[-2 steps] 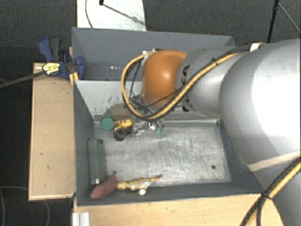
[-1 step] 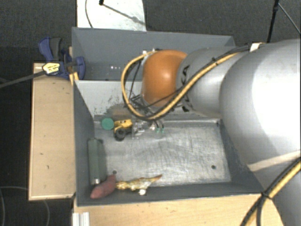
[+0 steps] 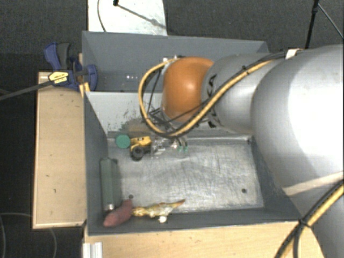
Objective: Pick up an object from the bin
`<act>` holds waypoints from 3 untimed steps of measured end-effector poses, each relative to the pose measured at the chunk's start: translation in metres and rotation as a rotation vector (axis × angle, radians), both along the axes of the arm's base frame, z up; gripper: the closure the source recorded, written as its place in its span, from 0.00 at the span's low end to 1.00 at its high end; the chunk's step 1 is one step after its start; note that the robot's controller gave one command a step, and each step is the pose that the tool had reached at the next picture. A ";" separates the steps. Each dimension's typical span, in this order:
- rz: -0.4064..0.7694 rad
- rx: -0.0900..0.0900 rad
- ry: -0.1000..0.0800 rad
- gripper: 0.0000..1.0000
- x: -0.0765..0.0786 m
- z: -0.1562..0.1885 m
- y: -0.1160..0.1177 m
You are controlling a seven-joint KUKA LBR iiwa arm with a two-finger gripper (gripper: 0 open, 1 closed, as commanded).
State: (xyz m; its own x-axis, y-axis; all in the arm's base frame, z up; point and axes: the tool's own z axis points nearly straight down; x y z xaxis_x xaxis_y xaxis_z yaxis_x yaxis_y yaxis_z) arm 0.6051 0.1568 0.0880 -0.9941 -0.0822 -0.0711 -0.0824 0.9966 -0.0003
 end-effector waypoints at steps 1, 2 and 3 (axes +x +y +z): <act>0.000 0.000 0.000 1.00 0.000 0.000 0.000; 0.000 0.000 0.000 1.00 0.000 0.000 0.000; 0.001 0.000 0.000 1.00 0.000 0.000 0.000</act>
Offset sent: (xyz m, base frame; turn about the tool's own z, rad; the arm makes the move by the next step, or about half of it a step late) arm -0.0001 -0.0002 0.0896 0.0000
